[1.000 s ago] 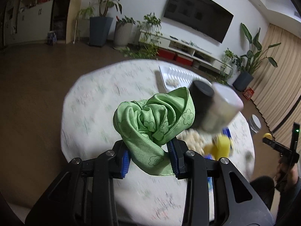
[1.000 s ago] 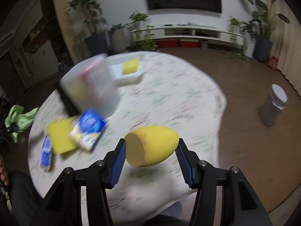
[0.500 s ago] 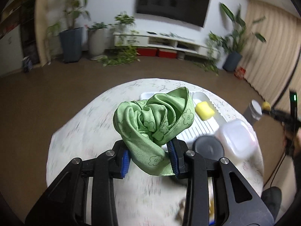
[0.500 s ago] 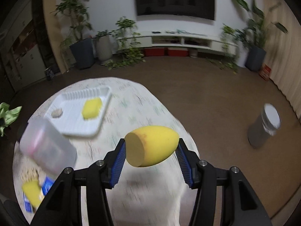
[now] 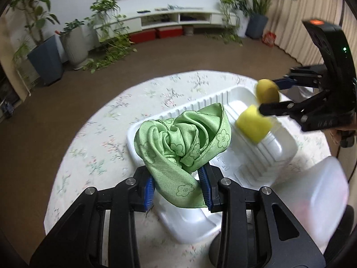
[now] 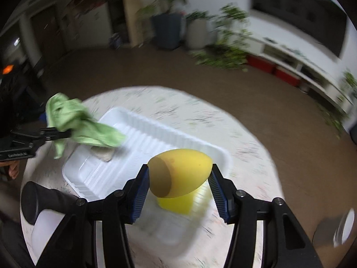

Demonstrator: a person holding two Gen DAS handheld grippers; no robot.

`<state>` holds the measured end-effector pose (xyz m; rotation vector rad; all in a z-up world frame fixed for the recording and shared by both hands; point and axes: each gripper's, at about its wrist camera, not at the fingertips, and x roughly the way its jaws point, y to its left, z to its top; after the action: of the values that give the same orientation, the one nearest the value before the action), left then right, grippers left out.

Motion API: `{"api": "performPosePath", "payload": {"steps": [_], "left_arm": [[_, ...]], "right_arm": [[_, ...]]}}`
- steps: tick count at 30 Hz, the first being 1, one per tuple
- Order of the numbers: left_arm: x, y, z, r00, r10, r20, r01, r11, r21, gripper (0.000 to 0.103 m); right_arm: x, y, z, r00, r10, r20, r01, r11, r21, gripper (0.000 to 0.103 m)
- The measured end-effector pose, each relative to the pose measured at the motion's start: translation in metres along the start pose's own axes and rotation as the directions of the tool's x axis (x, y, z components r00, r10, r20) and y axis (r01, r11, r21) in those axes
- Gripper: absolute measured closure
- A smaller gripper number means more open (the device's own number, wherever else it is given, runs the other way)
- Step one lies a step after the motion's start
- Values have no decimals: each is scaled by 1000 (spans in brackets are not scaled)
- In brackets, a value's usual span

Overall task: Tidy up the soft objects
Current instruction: 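Carry the cloth and makeup sponge to the white tray and release both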

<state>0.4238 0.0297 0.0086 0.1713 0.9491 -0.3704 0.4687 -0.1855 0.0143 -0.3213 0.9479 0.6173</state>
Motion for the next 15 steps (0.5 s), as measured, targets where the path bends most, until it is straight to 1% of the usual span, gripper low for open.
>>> {"api": "performPosePath", "payload": {"steps": [3, 5, 6, 8, 9, 10, 11, 12, 13, 15], "left_arm": [[20, -7, -4, 999, 1, -42, 0, 1000, 24, 71], [29, -9, -6, 998, 6, -59, -3, 999, 38, 71], [33, -10, -7, 998, 6, -62, -3, 999, 43, 68], [34, -11, -9, 999, -9, -51, 11, 999, 35, 67], [34, -11, -9, 999, -14, -50, 15, 999, 33, 62], [35, -11, -9, 999, -12, -48, 14, 999, 35, 54], [35, -11, -10, 999, -7, -47, 8, 999, 38, 49], [35, -12, -11, 999, -7, -43, 9, 999, 36, 40], [35, -11, -11, 999, -14, -43, 15, 999, 32, 34], [33, -11, -13, 999, -18, -35, 19, 999, 25, 32]], "right_arm": [[26, 17, 6, 999, 19, -48, -23, 997, -74, 47], [41, 21, 7, 997, 23, -80, -31, 994, -101, 47], [49, 22, 7, 995, 19, -98, -30, 993, -114, 47], [60, 19, 7, 992, 22, -127, -37, 992, -119, 47], [65, 18, 6, 989, 26, -143, -43, 992, -120, 46], [68, 16, 4, 988, 26, -154, -45, 992, -121, 46], [71, 15, 0, 986, 25, -165, -46, 991, -124, 45], [74, 15, -3, 986, 15, -169, -38, 990, -133, 43], [73, 14, -5, 986, 12, -166, -35, 990, -137, 42], [73, 15, -8, 988, 13, -156, -35, 990, -138, 39]]}}
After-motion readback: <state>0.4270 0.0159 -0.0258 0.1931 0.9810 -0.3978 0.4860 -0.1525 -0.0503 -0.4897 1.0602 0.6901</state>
